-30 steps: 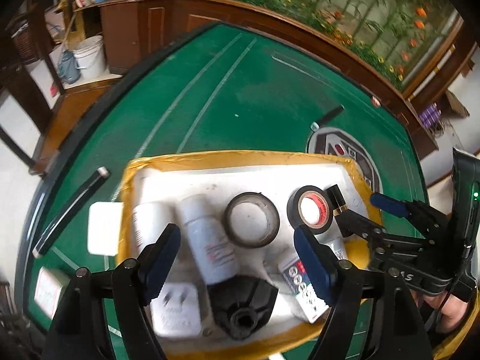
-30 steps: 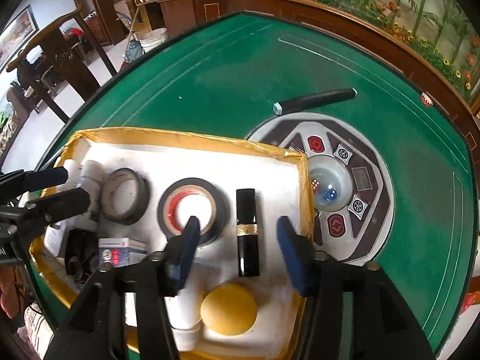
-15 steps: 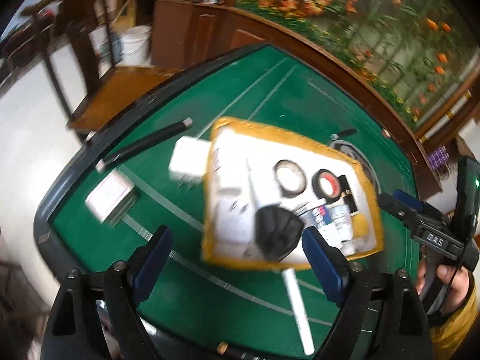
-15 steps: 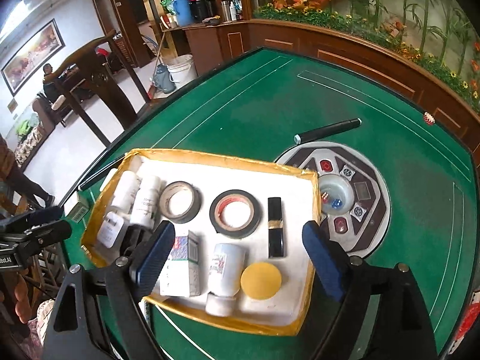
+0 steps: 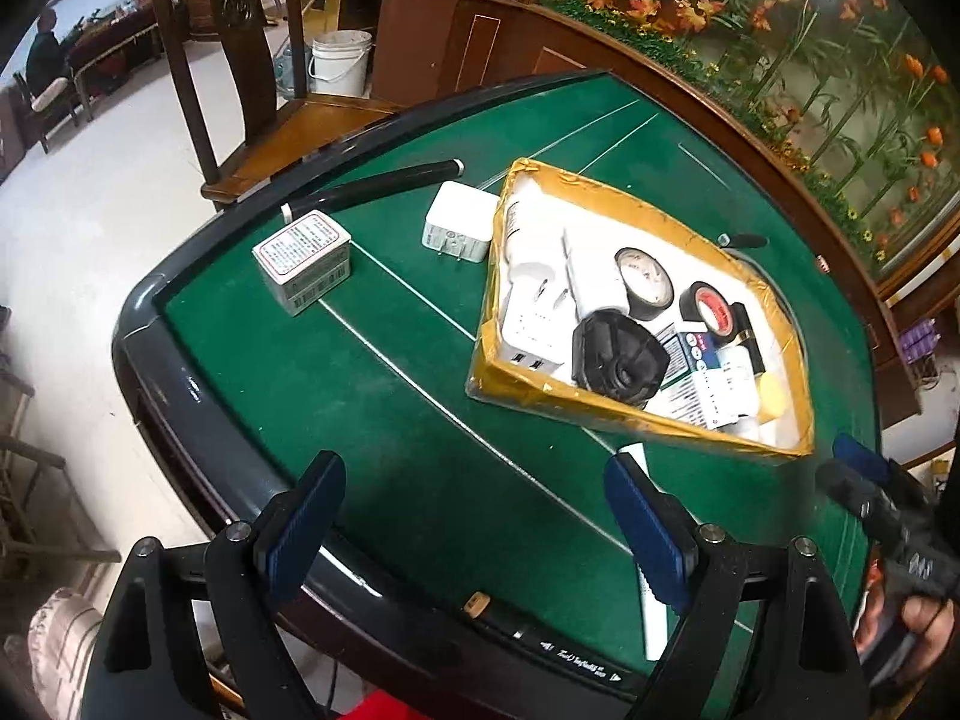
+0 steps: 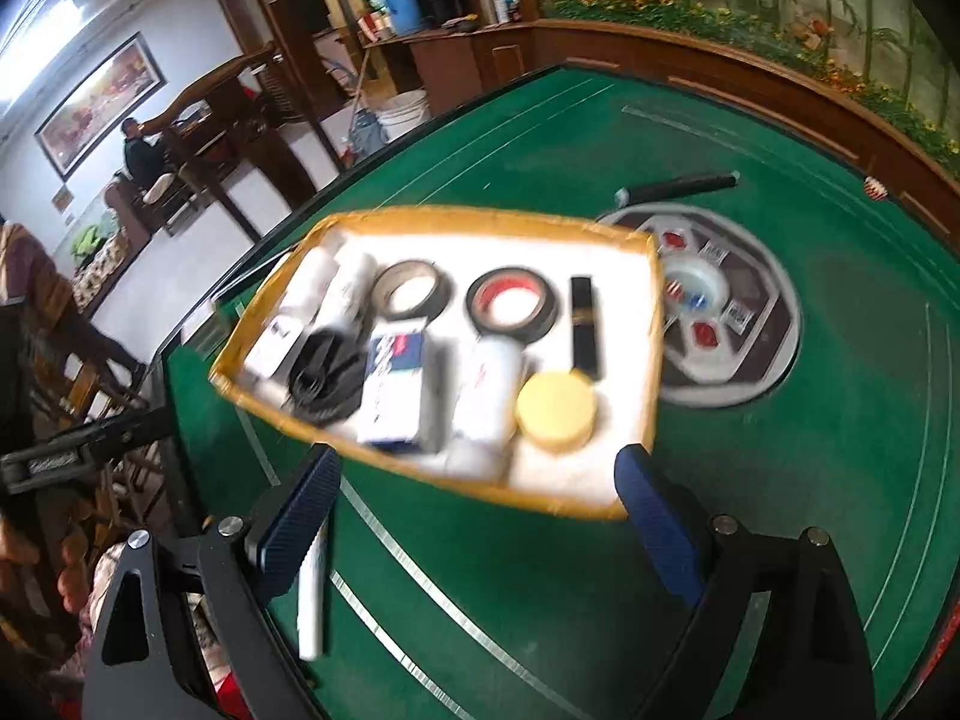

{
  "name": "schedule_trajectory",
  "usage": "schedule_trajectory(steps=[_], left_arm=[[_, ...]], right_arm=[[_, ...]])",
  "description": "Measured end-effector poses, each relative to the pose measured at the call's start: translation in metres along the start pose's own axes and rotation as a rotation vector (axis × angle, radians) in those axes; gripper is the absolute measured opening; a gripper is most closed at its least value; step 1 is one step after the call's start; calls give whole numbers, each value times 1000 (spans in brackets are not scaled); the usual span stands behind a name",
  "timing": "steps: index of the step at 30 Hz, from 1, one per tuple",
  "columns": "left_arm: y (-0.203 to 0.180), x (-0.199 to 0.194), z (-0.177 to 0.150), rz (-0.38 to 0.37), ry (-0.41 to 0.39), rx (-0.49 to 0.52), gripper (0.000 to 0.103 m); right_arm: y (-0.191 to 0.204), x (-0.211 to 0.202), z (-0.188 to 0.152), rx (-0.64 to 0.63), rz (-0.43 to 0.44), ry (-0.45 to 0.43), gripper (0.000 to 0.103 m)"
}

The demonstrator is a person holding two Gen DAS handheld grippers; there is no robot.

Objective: Organize rigid objects
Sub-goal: 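Move the left tool to the pink-bordered white box while the right tool moves to the white marker, then grasp the pink-bordered white box with the left tool while the right tool grasps the white marker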

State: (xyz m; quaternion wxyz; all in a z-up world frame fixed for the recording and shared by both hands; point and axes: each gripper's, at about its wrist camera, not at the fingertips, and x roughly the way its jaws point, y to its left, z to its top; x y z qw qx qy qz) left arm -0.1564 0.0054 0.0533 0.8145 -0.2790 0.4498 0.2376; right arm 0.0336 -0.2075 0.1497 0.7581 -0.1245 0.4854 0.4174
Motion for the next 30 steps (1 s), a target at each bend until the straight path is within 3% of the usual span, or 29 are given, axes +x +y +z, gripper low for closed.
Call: schedule_trajectory(steps=[5, 9, 15, 24, 30], left_arm=[[-1, -2, -3, 21, -5, 4, 91], [0, -2, -5, 28, -2, 3, 91], [2, -3, -10, 36, 1, 2, 91], [8, 0, -29, 18, 52, -10, 91], [1, 4, -45, -6, 96, 11, 91]], right_arm=[[28, 10, -24, -64, 68, 69, 92], [58, 24, -36, -149, 124, 130, 65], [91, 47, -42, -199, 159, 176, 54], [101, 83, -41, -241, 93, 231, 17], [91, 83, -42, -250, 54, 205, 14]])
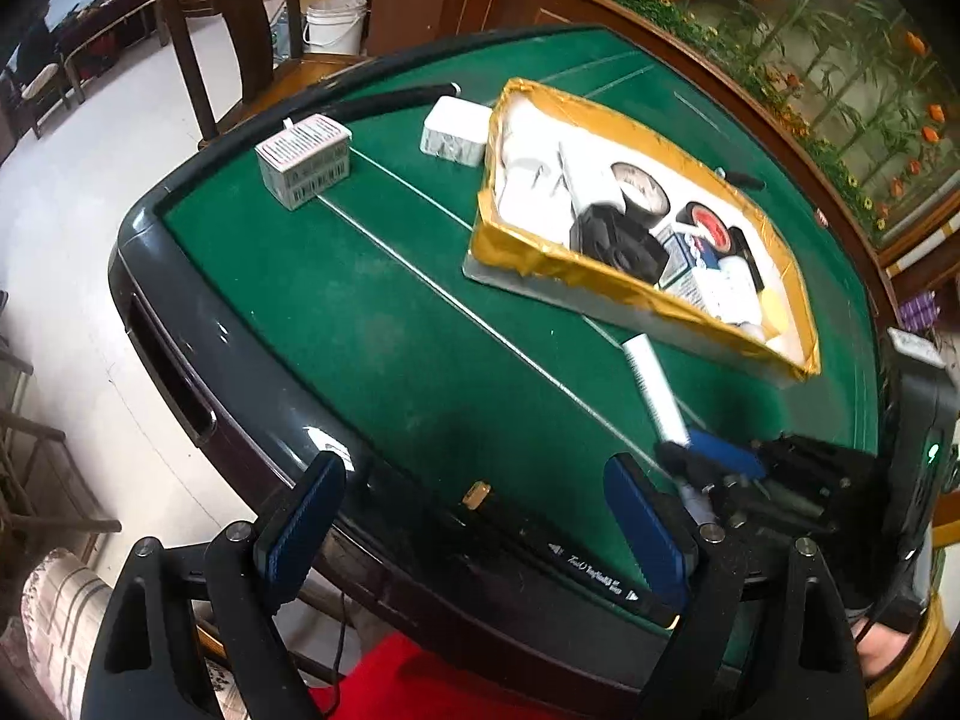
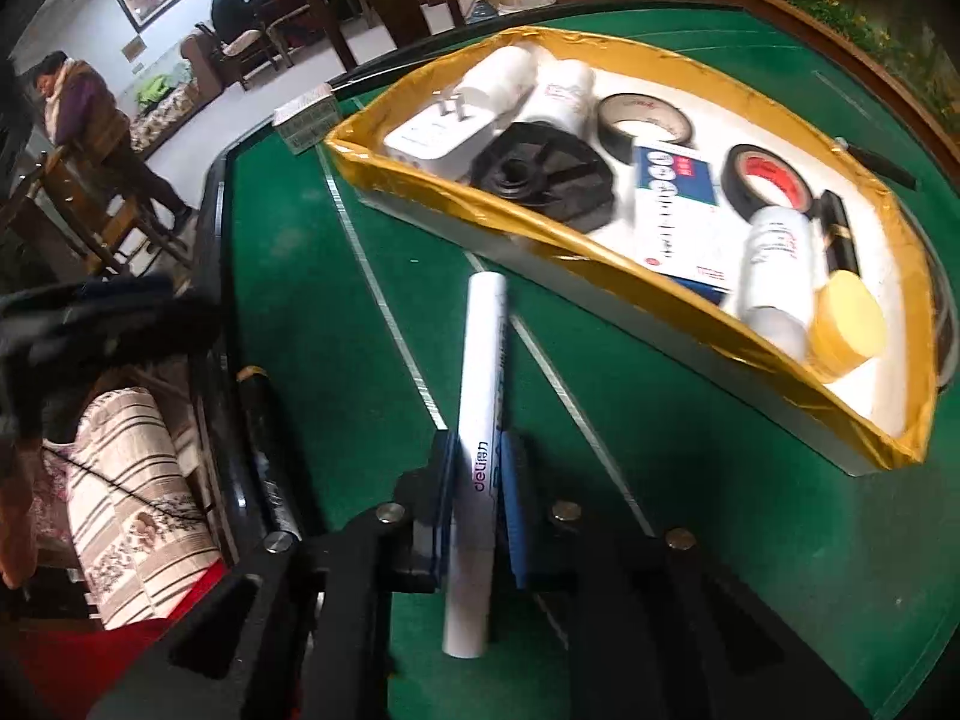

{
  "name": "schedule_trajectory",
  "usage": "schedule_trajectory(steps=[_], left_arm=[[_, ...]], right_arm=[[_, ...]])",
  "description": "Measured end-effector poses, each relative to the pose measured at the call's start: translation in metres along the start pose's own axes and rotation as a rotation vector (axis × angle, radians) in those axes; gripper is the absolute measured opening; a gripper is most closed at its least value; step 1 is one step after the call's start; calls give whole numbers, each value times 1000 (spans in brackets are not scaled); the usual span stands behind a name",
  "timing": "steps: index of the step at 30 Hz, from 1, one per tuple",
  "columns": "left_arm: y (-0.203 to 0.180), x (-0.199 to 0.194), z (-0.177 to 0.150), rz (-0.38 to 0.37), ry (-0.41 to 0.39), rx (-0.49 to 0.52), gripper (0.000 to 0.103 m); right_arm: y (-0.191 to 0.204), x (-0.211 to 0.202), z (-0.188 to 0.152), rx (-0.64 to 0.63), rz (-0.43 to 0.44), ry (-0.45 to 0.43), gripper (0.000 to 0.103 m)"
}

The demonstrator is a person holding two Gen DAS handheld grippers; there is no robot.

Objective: Organize rigid objects
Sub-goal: 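Grasp the pink-bordered white box with the left tool while the right tool grasps the white marker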

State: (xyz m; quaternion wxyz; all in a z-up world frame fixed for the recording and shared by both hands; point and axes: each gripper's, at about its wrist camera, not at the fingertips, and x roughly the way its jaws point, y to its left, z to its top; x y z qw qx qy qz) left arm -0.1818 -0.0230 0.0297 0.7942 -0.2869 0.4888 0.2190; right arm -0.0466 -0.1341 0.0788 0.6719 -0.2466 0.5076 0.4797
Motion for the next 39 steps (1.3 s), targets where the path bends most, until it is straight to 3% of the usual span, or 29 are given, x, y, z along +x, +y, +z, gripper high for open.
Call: schedule_trajectory(steps=[5, 11, 14, 19, 24, 25, 26, 27, 39], left_arm=[[16, -2, 25, 36, -34, -6, 91], [62, 7, 85, 145, -79, -35, 91], [80, 20, 112, 158, -72, -41, 91], [84, 42, 140, 170, -53, 53, 91], [82, 66, 151, 184, -21, 140, 91], [82, 69, 152, 183, -19, 149, 87], [82, 71, 153, 178, -21, 158, 79], [81, 74, 153, 172, -20, 166, 53], [61, 67, 123, 96, -37, 140, 54]], right_arm=[[-22, -6, -8, 75, -16, 0, 14], [-38, -16, -22, 149, -16, -2, 14], [-42, -18, -24, 166, -12, 3, 14], [-44, -18, -22, 190, -21, 22, 14], [-45, -18, -16, 213, -33, 42, 14], [-46, -18, -15, 217, -35, 47, 14], [-46, -18, -14, 218, -39, 51, 14], [-46, -17, -14, 219, -40, 53, 14], [-35, -11, 1, 174, -81, 73, 19]])
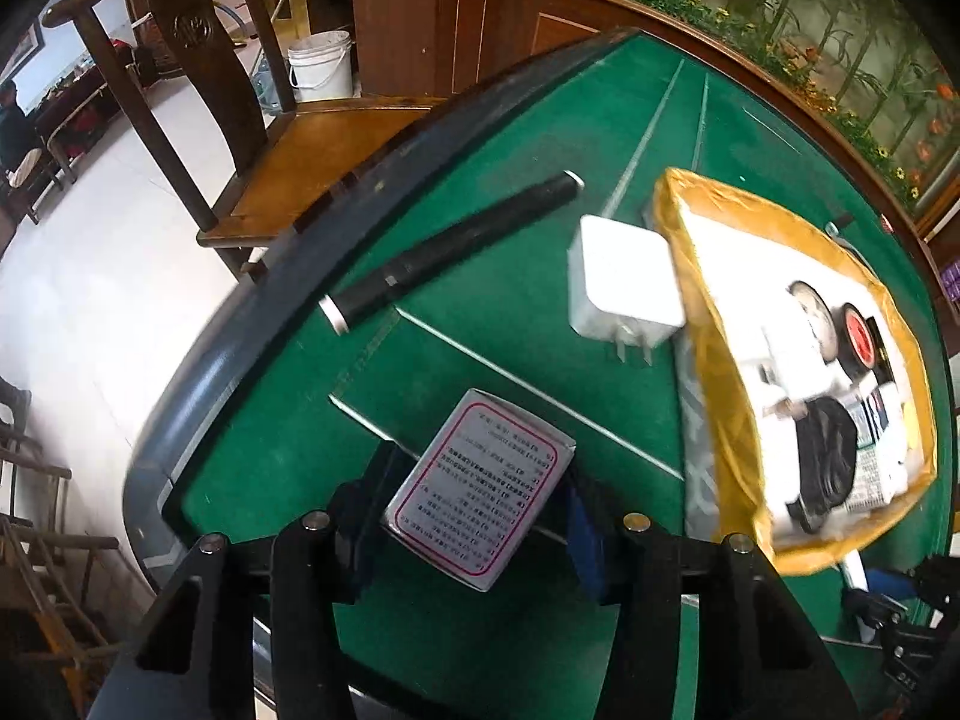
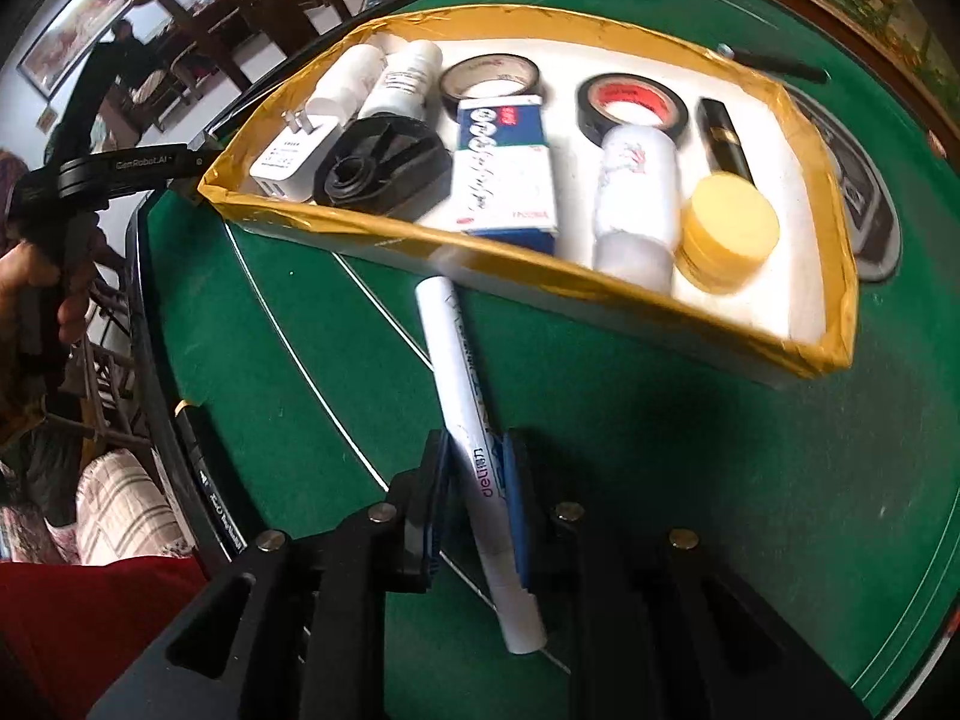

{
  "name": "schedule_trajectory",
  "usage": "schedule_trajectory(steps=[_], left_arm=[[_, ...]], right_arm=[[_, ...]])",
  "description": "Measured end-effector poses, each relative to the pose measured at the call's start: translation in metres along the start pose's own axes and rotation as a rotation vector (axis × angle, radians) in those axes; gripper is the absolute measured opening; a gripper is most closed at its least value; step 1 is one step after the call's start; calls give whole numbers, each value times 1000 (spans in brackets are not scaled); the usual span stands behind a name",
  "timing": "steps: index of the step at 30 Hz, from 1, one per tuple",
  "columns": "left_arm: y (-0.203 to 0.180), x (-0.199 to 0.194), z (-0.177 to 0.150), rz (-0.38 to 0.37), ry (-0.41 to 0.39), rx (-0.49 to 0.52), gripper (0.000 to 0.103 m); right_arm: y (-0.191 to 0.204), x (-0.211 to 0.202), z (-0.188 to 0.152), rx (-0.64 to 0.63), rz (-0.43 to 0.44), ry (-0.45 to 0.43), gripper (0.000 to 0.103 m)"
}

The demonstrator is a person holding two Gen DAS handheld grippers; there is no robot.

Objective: Organize rigid objects
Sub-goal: 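Grasp the pink-bordered white box with the left tool while the right tool grasps the white marker, then carry the white box with the left tool while the right tool carries the marker over the tray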

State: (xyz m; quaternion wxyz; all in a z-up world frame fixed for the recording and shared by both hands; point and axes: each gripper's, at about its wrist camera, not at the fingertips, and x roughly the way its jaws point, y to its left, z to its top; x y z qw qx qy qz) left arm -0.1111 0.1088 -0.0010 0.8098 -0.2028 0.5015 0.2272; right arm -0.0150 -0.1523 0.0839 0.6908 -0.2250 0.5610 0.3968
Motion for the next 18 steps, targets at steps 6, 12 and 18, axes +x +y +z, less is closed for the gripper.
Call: schedule_trajectory(steps=[6, 12, 18], left_arm=[[-13, -7, -16, -31, -2, -41, 54], [-22, -15, -34, -34, 4, -58, 54], [-24, -19, -45, -31, 17, -64, 54]], right_arm=[[17, 5, 8, -105, -24, 22, 18], [27, 8, 14, -197, 1, 69, 15], [44, 12, 19, -266, 25, 84, 15]])
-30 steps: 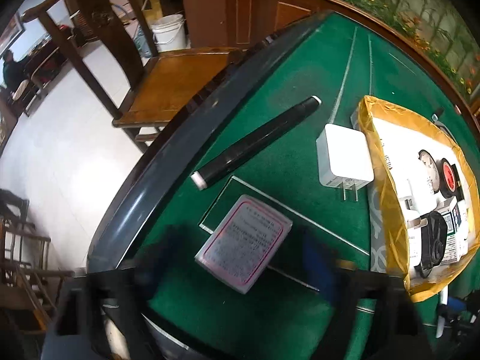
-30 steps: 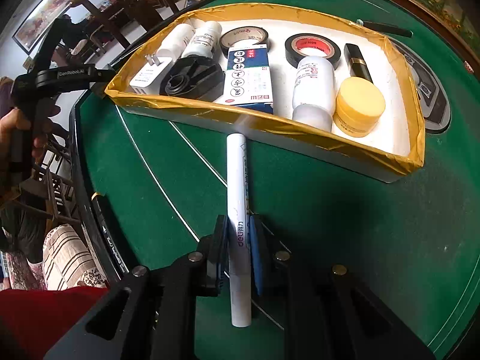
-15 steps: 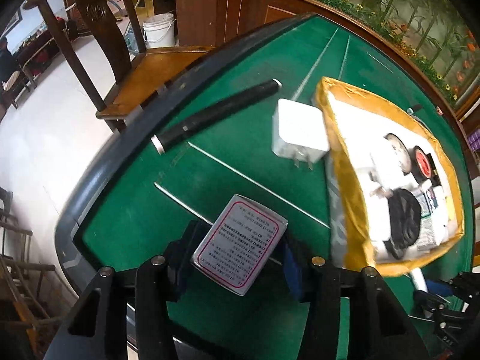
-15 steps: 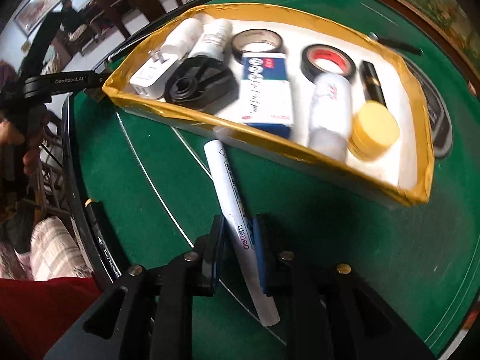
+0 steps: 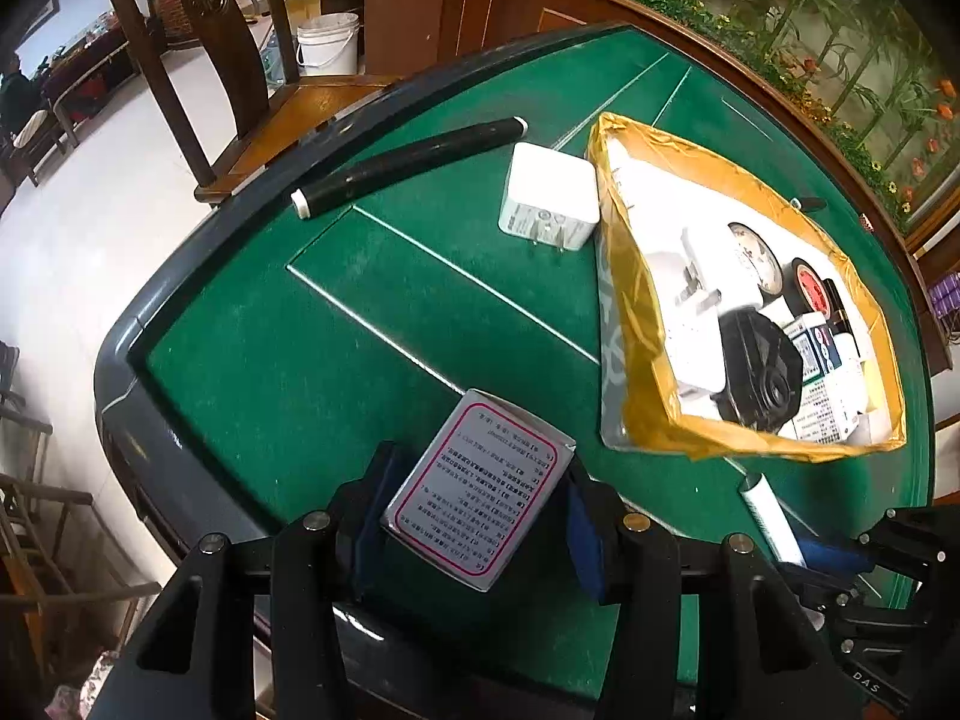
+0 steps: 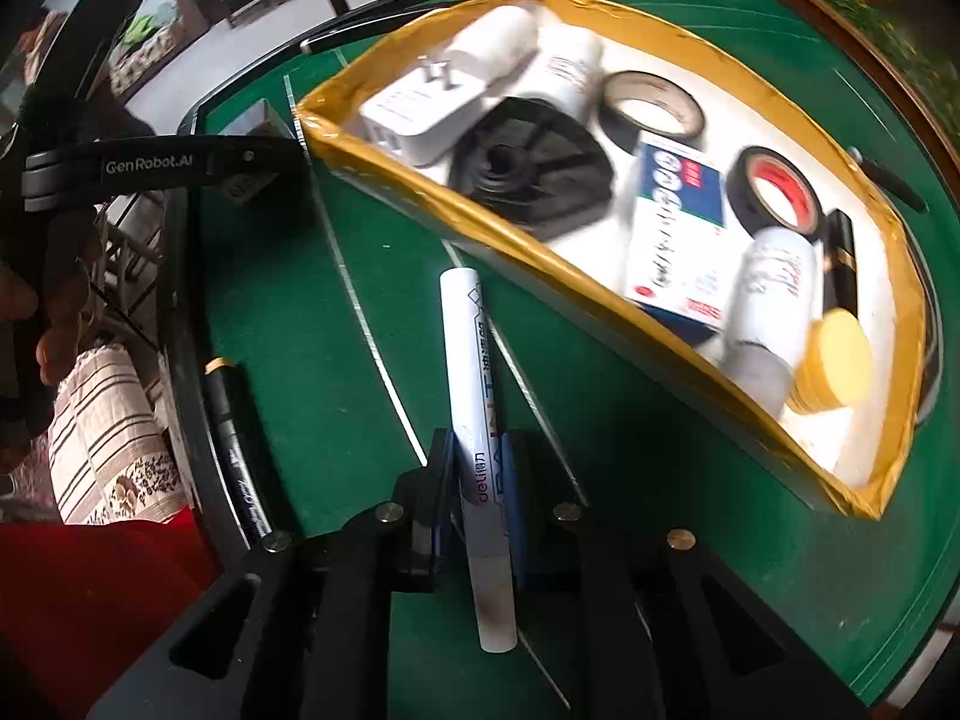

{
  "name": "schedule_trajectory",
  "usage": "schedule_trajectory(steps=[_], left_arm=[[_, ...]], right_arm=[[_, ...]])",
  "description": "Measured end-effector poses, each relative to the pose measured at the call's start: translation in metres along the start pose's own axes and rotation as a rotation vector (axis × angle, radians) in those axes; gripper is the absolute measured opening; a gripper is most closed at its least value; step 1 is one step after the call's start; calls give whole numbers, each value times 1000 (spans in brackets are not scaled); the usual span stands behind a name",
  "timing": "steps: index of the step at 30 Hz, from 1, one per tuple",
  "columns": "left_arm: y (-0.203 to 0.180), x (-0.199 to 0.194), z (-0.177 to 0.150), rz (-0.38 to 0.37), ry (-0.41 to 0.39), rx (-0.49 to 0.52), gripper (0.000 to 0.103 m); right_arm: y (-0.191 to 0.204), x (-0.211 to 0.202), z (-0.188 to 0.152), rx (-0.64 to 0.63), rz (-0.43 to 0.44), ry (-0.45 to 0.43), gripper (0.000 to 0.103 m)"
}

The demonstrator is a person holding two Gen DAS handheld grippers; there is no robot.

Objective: Organize rigid objects
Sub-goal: 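Carry the white box with the left tool while the right tool carries the marker over the tray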

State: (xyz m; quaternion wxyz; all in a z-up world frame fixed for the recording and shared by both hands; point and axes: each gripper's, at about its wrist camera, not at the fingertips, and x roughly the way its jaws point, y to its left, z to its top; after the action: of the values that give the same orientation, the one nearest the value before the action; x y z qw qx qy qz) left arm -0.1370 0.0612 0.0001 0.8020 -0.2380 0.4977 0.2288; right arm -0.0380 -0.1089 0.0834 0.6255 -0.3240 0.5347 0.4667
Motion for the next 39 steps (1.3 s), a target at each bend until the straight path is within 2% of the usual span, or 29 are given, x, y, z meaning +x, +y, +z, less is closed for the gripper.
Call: schedule_trajectory(steps=[7, 13, 30, 39], left_arm=[[-11, -2, -9, 8, 9, 43, 54], [-15, -16, -9, -8, -14, 57, 54], [-24, -41, -2, -50, -64, 52, 54], [-16, -60, 8, -156, -106, -21, 54]], right_arm=[[4, 0, 2, -12, -5, -5, 15], [9, 0, -1, -3, -2, -21, 15], [18, -39, 10, -8, 50, -132, 14], [8, -69, 19, 28, 45, -231, 14]])
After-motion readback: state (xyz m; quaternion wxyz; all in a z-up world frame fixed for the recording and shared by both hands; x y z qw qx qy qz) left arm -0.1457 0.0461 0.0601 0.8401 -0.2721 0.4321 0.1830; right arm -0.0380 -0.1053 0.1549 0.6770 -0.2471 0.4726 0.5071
